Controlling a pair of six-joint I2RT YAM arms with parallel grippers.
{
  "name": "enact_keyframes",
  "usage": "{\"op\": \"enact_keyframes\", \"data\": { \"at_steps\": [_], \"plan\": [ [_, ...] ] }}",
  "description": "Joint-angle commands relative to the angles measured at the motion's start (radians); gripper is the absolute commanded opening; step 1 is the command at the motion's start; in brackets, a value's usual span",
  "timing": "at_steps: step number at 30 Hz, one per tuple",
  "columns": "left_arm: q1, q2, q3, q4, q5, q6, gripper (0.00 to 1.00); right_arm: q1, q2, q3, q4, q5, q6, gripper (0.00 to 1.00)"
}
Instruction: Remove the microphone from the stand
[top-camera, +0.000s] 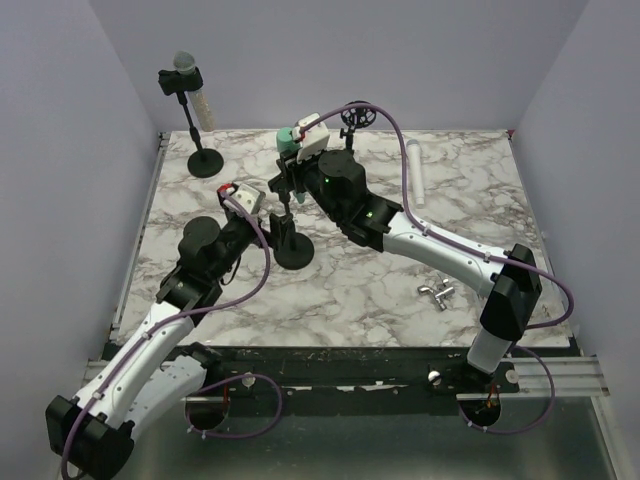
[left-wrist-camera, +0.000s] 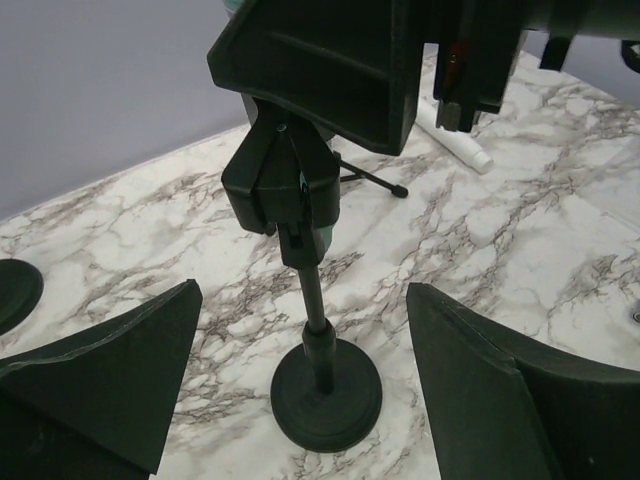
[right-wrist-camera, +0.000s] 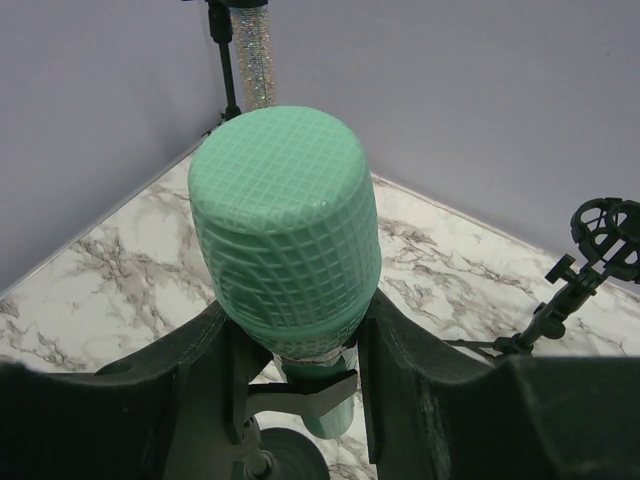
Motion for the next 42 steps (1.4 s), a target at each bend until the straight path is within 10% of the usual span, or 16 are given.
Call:
{"op": "enact_keyframes", "data": {
  "at_steps": [1,19,24,42],
  "plan": [
    [0.002,0.098,0.112,0.016,-0.009,-0.001,0.87,0.006,0.006,0.033,-0.011,-0.019,0.001,0.01],
    [0.03,0.263,0.167,0.167,-0.019,0.014,0.69,0.006,0.005,0.044,-0.038,-0.067,0.014,0.01],
    [0.076,0.283,0.189,0.128,0.098,0.009,0.0,0.006,0.013,0.056,-0.054,-0.066,0.017,0.01],
    [0.077,0.263,0.177,0.063,0.099,0.01,0.0,0.006,0.027,0.213,-0.1,-0.036,-0.008,0.01]
  ]
}}
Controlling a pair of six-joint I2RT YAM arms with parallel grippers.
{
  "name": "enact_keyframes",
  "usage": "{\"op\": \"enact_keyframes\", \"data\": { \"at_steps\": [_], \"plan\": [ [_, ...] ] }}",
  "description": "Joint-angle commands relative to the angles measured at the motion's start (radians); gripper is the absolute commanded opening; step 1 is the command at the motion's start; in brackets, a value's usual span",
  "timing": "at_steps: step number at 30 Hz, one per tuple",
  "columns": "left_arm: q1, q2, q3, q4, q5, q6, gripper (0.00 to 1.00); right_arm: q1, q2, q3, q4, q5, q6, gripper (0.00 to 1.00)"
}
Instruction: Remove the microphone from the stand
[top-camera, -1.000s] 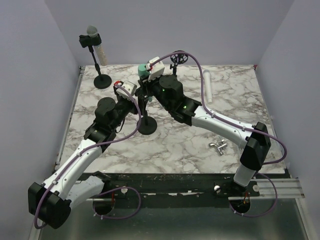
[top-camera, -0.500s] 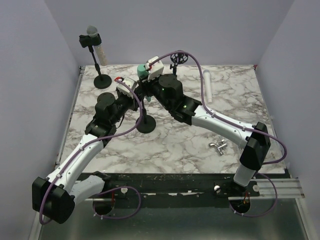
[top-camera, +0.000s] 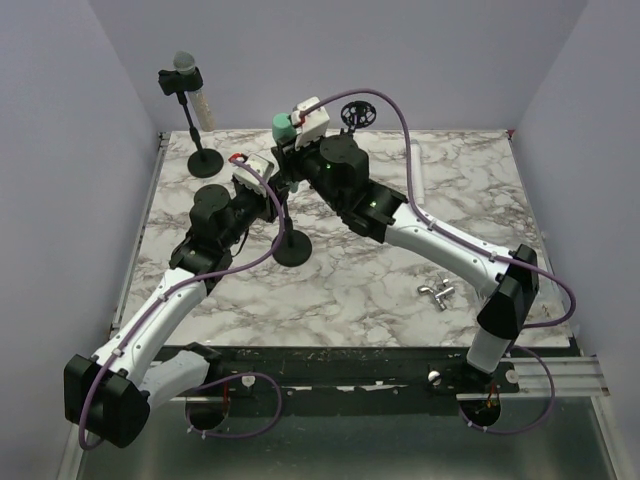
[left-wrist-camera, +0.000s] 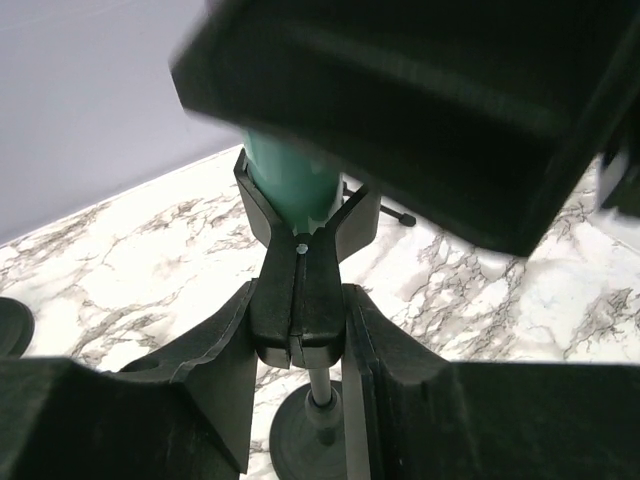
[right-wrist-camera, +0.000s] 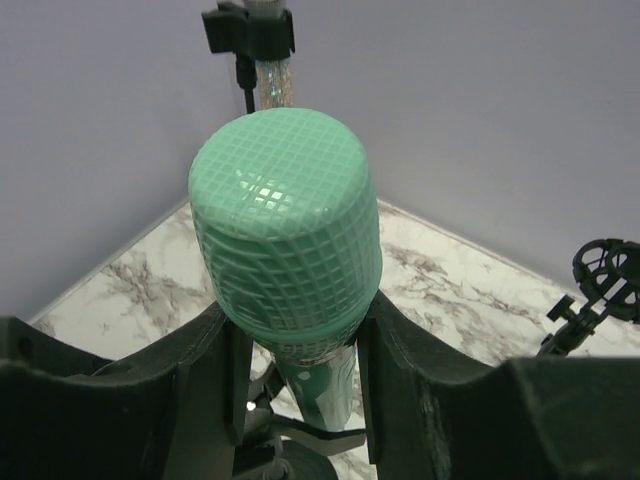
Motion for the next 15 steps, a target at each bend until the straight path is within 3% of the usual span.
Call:
{"op": "enact_keyframes", "data": {
  "at_steps": [1,10,15],
  "plan": [
    [0.005,-0.02,0.0,-0.011,0.026,0.009,0.0,0.007,0.018,0.124,-0.023,0.005,-0.021,0.01],
    [0.003,-0.025,-0.004,-0.014,0.036,0.003,0.0,0.007,-0.002,0.334,-0.056,0.034,-0.068,0.01],
    [0.002,-0.025,0.003,-0.02,0.04,0.002,0.0,0.007,-0.126,0.249,0.028,0.073,-0.088,0.01]
  ]
}}
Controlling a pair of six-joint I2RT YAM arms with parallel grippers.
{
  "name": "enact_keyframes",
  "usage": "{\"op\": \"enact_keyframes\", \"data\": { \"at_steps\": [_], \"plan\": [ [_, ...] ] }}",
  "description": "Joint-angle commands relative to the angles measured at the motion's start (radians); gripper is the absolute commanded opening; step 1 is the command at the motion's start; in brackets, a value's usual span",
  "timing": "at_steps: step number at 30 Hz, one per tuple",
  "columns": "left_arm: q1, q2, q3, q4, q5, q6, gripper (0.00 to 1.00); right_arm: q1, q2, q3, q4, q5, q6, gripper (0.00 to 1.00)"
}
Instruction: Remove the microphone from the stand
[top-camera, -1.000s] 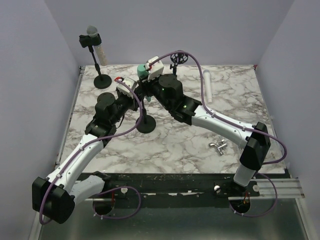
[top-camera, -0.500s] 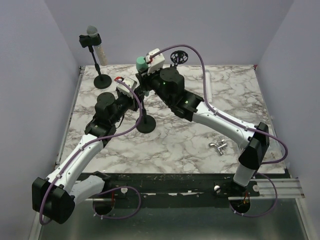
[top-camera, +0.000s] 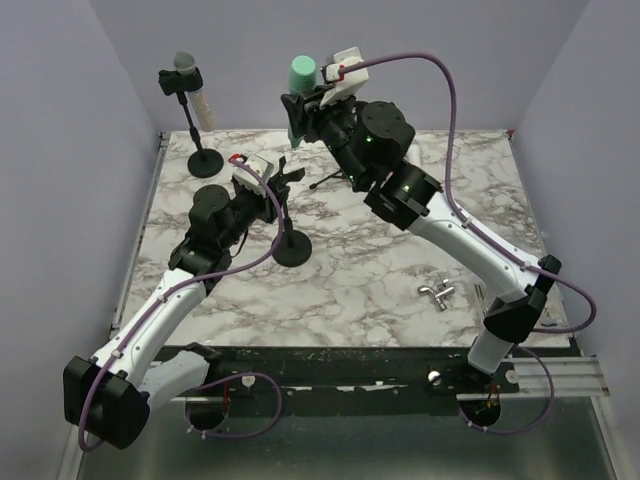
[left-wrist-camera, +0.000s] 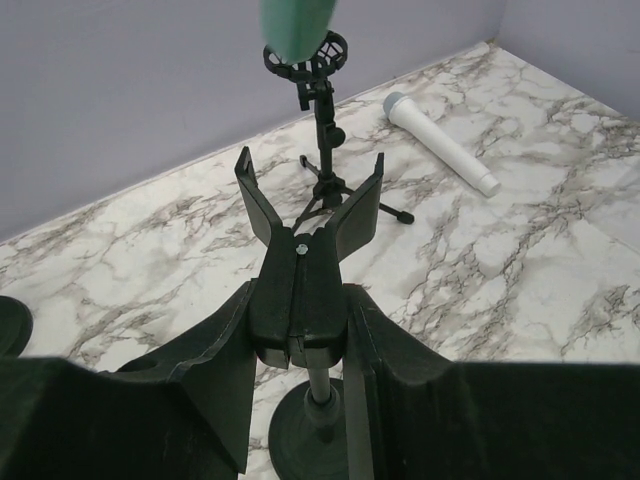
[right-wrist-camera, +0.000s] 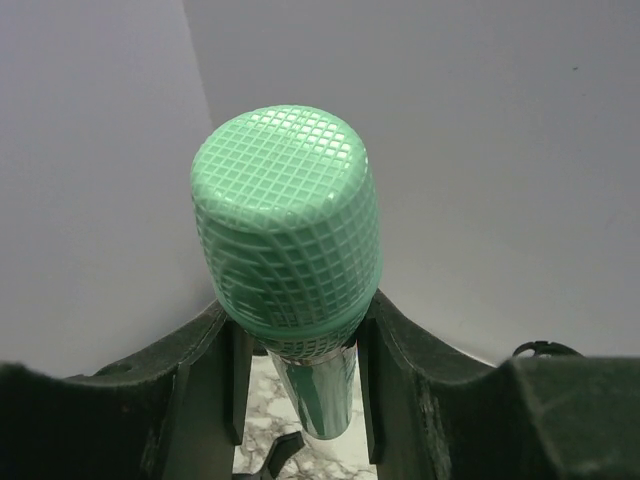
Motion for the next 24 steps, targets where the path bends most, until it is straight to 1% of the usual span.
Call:
{"op": "enact_keyframes", "data": {
  "at_steps": [1,5,8,11,13,14,16,19,21,24],
  "plan": [
    [0.002,-0.019,0.004,-0.01,0.03,0.002,0.0,0.007,-0.16,-0.113,0.128,0.066,-0.039,0.01],
    [0.002,-0.019,0.001,-0.008,0.016,-0.004,0.0,0.006,-0.339,-0.382,0.338,0.148,-0.067,0.01],
    [0.002,-0.02,0.002,-0.009,-0.01,-0.015,0.0,0.005,-0.456,-0.585,0.474,0.254,-0.102,0.01],
    [0.002,-0.024,-0.001,-0.01,-0.022,-0.024,0.0,0.002,-0.533,-0.749,0.544,0.35,-0.145,0.01],
    [0.001,-0.028,0.001,-0.013,-0.034,-0.028,0.01,-0.008,-0.564,-0.837,0.555,0.406,-0.179,0.01],
    [0.001,-0.031,0.001,-0.014,-0.039,-0.029,0.04,-0.013,-0.574,-0.874,0.556,0.436,-0.191,0.01],
    [0.001,-0.034,0.001,-0.018,-0.048,-0.037,0.14,-0.026,-0.593,-0.954,0.556,0.495,-0.21,0.01],
    [0.001,-0.038,0.001,-0.02,-0.046,-0.044,0.31,-0.047,-0.628,-1.052,0.526,0.571,-0.194,0.01],
    [0.001,-0.04,0.0,-0.023,-0.043,-0.05,0.43,-0.061,-0.668,-1.105,0.504,0.579,-0.164,0.01],
    [-0.001,-0.042,-0.004,-0.019,-0.058,-0.06,0.64,-0.083,-0.735,-1.155,0.463,0.56,-0.109,0.01]
  ]
}}
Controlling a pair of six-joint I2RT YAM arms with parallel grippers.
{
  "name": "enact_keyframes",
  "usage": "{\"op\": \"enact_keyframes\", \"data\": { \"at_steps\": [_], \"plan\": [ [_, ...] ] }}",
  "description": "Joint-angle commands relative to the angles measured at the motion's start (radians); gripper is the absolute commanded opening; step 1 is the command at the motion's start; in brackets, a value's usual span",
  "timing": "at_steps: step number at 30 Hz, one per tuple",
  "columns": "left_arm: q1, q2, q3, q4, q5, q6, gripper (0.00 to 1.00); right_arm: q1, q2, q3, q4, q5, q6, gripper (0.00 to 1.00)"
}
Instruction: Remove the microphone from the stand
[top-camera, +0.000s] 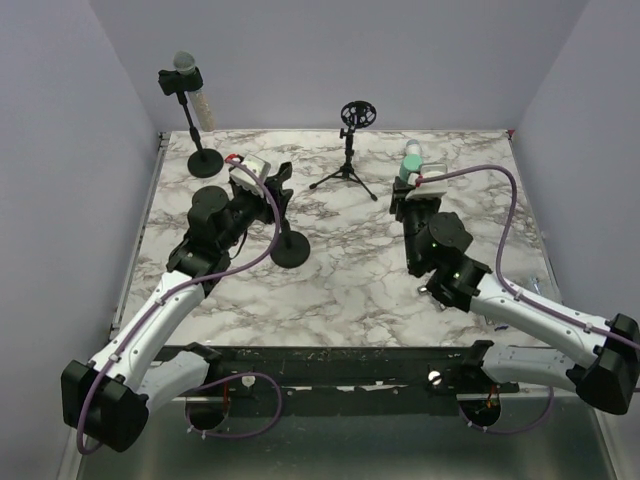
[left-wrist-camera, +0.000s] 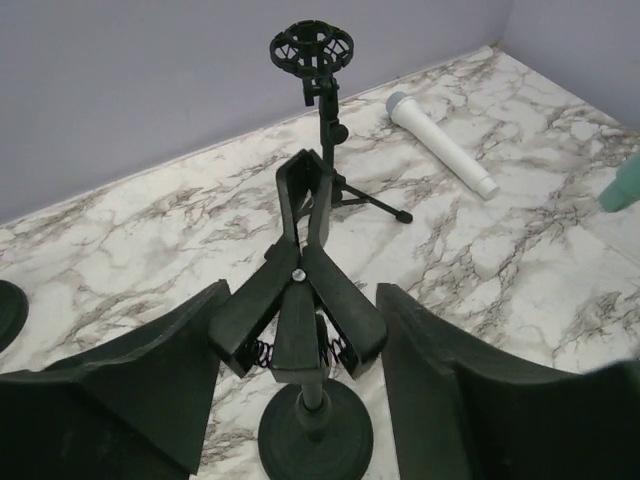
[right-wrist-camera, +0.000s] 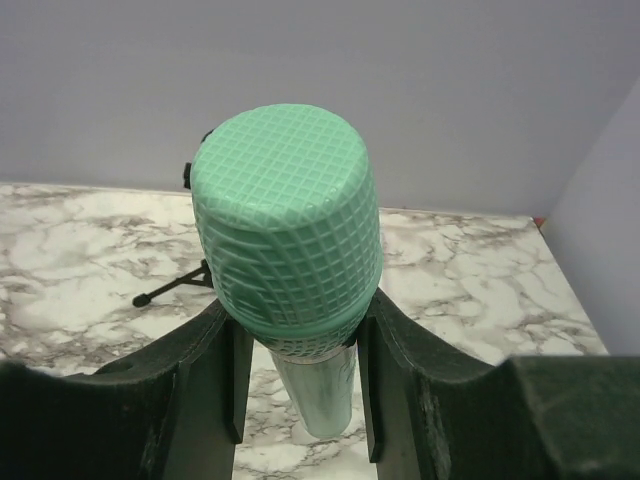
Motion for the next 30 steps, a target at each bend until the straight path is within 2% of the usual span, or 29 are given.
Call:
{"op": "enact_keyframes", "data": {
  "at_steps": [1,2,3,15,19,25,30],
  "plan": [
    [0.0,-0.027,-0.006,0.006,-0.04,-0.022,0.7,-0.029,-0.127,-0.039,-0.012,0.062,0.07,0.01],
    [0.0,-0.028,-0.008,0.006,-0.044,-0.022,0.95,-0.034,-0.142,-0.043,-0.026,0.058,0.078,0.01],
    [0.0,-0.031,-0.008,0.006,-0.048,-0.022,0.98,-0.038,-0.152,-0.044,-0.037,0.056,0.08,0.01],
    [0.0,-0.116,-0.036,0.001,-0.086,-0.017,0.98,-0.071,-0.134,-0.052,-0.123,0.093,0.033,0.01],
    [0.0,-0.171,-0.05,-0.003,-0.128,-0.011,0.99,-0.091,-0.019,0.033,-0.241,0.095,0.051,0.01],
    [-0.003,-0.258,-0.072,0.001,-0.183,-0.008,0.99,-0.106,0.198,0.187,-0.509,-0.005,0.151,0.01],
    [-0.005,-0.31,-0.085,0.006,-0.198,-0.01,0.99,-0.128,0.388,0.296,-0.649,-0.064,0.25,0.01]
  ]
}}
